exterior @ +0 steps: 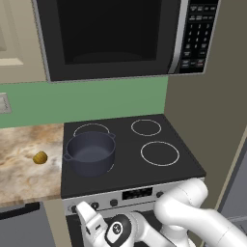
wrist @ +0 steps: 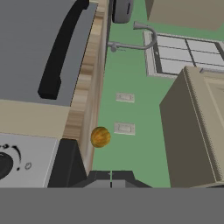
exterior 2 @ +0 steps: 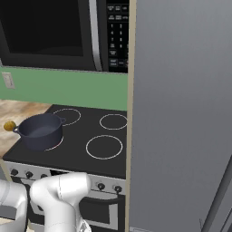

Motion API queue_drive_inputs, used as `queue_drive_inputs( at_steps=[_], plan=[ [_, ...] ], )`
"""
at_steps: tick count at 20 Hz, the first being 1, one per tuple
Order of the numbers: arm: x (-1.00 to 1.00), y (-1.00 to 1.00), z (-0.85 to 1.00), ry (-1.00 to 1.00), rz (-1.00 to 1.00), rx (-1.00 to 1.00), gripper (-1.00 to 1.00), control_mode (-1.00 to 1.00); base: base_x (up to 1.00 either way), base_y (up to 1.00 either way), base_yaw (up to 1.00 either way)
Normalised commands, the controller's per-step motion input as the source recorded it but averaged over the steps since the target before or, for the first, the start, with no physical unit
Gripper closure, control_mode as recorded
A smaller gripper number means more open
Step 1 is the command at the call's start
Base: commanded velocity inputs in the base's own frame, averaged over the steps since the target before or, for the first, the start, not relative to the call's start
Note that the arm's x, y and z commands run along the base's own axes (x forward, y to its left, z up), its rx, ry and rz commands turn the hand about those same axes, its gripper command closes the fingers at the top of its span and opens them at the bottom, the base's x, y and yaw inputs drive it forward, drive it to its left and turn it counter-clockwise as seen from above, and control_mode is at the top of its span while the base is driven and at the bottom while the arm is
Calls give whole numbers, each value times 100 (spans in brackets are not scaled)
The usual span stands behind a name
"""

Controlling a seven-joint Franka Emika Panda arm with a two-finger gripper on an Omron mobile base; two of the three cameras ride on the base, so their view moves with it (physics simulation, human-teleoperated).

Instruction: Turn on the burner for the pot on the stove. Wait thirty seconds for the pot to heat up. Then add the squash to the pot.

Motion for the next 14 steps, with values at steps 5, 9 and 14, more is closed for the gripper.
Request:
queue_drive_inputs(
  at_steps=[5,9,14],
  plan=[
    [0,0,0,0,0,0,100,-100,0,0,0],
    [0,0,0,0,0,0,100,-100,0,0,0],
    [0,0,0,0,0,0,100,-100,0,0,0]
  ],
)
